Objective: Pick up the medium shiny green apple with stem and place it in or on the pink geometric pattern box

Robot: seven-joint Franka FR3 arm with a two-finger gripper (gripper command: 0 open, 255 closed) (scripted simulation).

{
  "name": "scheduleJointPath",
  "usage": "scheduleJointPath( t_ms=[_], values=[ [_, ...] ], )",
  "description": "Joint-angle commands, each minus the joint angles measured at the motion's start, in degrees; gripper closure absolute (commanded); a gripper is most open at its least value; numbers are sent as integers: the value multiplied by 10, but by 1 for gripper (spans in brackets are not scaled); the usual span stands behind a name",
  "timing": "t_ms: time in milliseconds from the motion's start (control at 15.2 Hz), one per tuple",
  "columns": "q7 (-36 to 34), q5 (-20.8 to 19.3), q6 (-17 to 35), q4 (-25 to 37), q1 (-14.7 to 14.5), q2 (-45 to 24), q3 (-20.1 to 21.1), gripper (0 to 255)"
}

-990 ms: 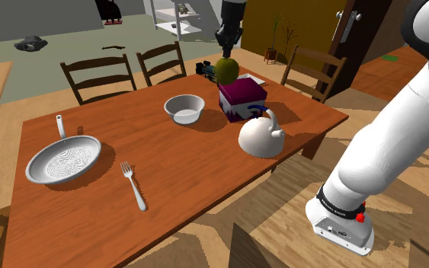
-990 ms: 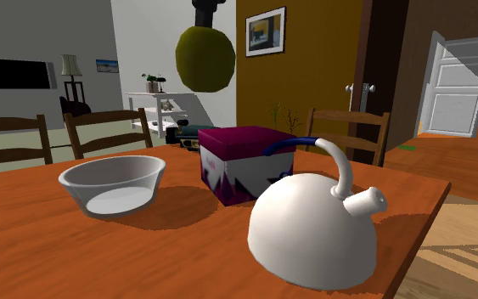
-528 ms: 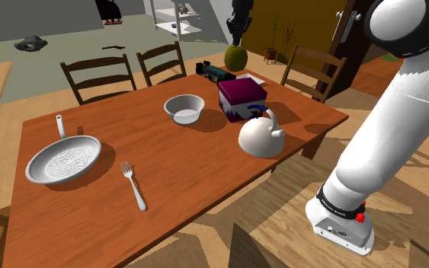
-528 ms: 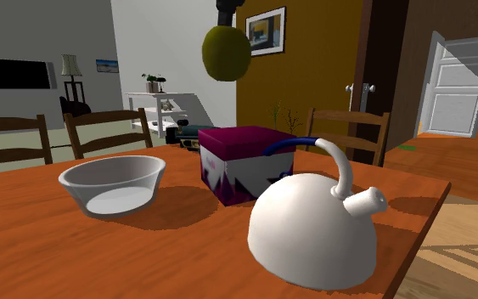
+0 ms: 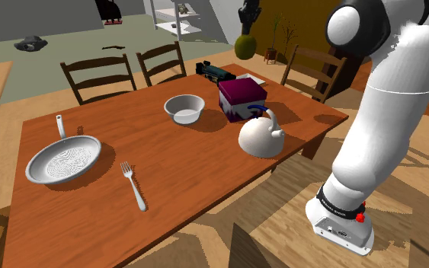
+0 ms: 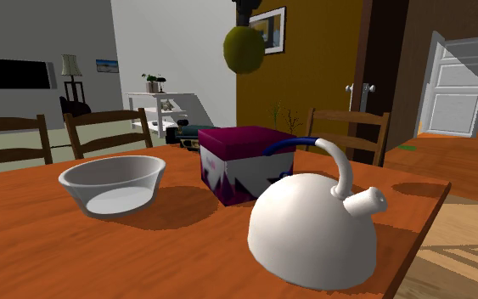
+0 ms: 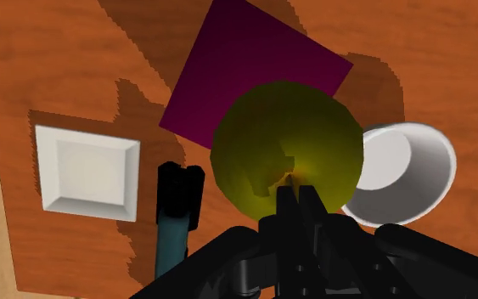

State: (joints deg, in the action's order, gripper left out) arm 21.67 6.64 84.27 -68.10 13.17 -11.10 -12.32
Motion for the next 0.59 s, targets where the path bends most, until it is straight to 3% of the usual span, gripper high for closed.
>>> scheduleJointPath(
  t_ms=[0, 528],
  values=[
    [8, 3, 1, 6, 5, -8, -3, 255],
    [10, -6, 79, -105, -2, 26, 0, 255]
  ],
)
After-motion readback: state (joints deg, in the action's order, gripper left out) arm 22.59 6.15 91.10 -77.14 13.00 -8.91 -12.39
